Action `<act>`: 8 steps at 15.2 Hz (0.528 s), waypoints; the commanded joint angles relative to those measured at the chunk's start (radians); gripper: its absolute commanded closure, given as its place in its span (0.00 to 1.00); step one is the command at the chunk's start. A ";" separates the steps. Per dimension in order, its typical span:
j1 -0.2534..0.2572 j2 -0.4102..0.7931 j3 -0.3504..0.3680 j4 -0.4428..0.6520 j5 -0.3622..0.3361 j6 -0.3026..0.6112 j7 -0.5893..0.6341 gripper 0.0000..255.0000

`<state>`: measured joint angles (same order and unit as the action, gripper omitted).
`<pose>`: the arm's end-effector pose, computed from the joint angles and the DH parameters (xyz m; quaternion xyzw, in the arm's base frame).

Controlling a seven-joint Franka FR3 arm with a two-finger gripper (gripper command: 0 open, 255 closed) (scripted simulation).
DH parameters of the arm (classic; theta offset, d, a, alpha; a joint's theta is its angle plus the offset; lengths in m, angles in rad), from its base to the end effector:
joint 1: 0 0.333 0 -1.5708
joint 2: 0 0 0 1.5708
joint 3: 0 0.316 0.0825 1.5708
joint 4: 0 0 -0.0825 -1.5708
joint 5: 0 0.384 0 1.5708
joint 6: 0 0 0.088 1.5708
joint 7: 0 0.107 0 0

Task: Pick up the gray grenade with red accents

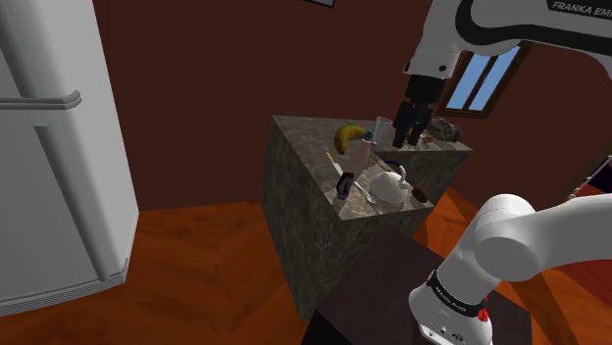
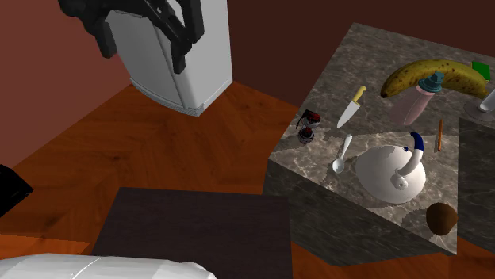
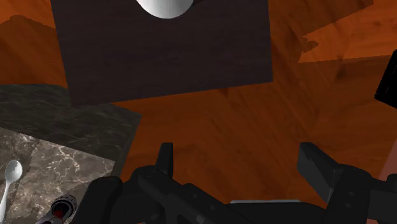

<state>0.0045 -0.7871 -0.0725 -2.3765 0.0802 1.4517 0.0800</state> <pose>0.2922 -0.0166 0.5719 -0.9937 0.0593 0.0704 0.0644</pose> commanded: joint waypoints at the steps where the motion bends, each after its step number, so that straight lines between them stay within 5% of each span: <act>1: 0.000 0.000 0.000 0.000 0.000 0.000 0.000 0.00; 8: -0.032 0.093 -0.093 -0.099 -0.092 0.209 -0.134 0.00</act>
<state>-0.0244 -0.7130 -0.1533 -2.4628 -0.0004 1.6249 -0.0355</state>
